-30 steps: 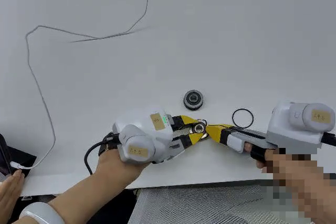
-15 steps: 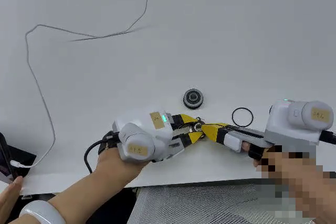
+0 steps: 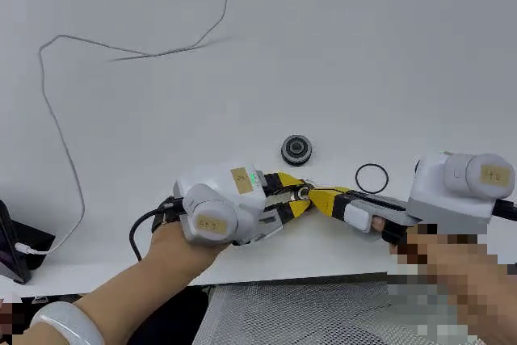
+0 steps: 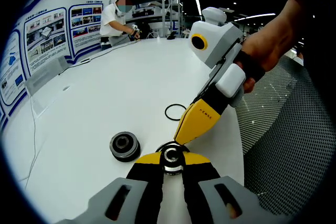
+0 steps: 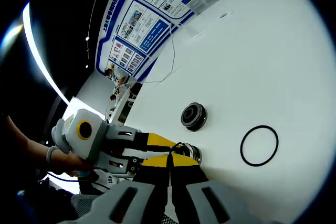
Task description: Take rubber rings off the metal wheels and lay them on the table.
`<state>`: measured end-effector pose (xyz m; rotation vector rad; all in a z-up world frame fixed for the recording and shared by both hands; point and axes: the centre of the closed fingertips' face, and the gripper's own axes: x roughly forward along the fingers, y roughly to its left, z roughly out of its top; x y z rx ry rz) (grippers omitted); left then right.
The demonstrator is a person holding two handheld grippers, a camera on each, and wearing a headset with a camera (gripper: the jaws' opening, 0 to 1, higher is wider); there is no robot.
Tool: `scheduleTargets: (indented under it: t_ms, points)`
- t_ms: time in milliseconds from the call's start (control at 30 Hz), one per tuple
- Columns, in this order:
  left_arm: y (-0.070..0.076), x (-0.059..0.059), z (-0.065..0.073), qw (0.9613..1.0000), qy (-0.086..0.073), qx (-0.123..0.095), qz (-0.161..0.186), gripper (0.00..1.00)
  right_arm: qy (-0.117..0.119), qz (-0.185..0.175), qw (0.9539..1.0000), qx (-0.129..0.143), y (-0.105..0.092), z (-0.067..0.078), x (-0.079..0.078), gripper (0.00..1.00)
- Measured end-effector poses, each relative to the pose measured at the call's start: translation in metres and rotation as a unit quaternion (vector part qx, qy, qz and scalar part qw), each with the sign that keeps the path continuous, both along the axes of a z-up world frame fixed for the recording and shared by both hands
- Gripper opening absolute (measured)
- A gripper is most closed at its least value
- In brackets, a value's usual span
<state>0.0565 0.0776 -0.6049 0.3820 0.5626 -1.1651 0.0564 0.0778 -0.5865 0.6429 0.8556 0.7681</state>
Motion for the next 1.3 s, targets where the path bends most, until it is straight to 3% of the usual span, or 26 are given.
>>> scheduleTargets:
  t_ms: [300,533,933,1100,1300]
  points:
    - [0.011,0.002,0.015,0.9998,-0.013,-0.014,0.01,0.18,-0.006,-0.008,0.9999,-0.008,-0.002,-0.001,0.005,0.01]
    - [0.028,0.003,0.012,0.9994,-0.01,-0.004,0.032,0.21,-0.01,-0.002,0.9999,-0.002,0.003,0.007,0.003,0.02]
    - [0.038,-0.002,0.013,0.9986,-0.004,-0.007,0.053,0.23,-0.014,0.0,0.9997,0.021,0.008,0.021,0.004,0.02]
    - [0.039,-0.004,0.014,0.9982,-0.002,-0.013,0.058,0.24,-0.02,-0.01,0.9994,0.027,0.002,0.031,0.007,0.02]
    - [0.043,-0.001,0.017,0.9972,-0.003,-0.023,0.071,0.32,-0.025,-0.03,0.9992,0.01,-0.022,0.027,0.013,0.02]
